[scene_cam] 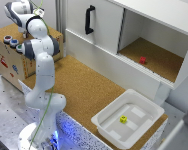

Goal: Go towards the purple block and pick it up

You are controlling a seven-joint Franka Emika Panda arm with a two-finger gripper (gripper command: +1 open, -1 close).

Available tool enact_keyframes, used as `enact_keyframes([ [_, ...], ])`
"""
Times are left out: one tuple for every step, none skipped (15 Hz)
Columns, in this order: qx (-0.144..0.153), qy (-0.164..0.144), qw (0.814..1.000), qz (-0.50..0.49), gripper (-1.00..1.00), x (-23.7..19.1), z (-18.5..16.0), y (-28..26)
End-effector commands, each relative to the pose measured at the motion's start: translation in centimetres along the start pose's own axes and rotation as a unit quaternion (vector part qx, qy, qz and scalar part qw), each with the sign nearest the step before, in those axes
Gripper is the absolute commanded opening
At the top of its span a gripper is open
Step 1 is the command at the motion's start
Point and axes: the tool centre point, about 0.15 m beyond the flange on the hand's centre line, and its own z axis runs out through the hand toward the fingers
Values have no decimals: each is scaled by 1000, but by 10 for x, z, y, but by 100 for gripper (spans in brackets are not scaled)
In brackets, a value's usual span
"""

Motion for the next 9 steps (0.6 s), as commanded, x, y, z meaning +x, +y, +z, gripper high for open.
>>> enact_keyframes([
  [11, -48, 998, 42, -100, -7, -36, 8],
  [6, -37, 997, 61, -100, -15, -38, 3],
  [2, -30, 997, 77, -100, -22, -40, -1],
  [0, -25, 995, 91, -100, -29, -41, -7],
  [-6, -20, 994, 109, -100, -38, -43, -13],
  [-14, -15, 992, 127, -100, -46, -45, -18],
  [-18, -13, 990, 142, -100, -55, -46, -24],
  [-23, -10, 987, 159, -100, -62, -46, -29],
  [-27, -9, 984, 178, -100, -73, -46, -37],
])
